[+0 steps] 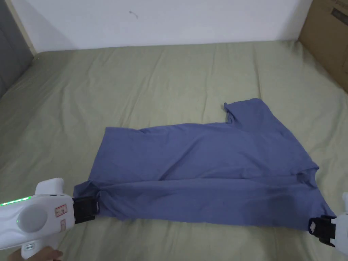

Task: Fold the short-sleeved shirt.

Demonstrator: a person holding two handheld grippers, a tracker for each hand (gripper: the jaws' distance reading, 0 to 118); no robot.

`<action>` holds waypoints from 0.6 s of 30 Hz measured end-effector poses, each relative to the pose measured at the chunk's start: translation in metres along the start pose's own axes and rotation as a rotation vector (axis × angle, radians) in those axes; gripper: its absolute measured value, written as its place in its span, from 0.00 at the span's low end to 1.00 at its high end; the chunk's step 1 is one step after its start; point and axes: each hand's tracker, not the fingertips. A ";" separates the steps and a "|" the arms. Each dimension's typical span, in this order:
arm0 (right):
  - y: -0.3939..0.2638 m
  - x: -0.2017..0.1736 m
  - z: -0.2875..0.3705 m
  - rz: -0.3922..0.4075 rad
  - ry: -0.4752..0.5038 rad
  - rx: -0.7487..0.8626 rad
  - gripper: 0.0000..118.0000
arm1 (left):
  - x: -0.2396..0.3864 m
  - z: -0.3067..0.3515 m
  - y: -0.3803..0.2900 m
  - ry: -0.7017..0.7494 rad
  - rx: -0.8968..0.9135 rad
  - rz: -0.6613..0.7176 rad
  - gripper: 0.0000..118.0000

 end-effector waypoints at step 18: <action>0.029 0.046 -0.051 -0.134 -0.043 -0.078 0.54 | 0.021 0.009 0.004 0.024 -0.050 -0.064 0.04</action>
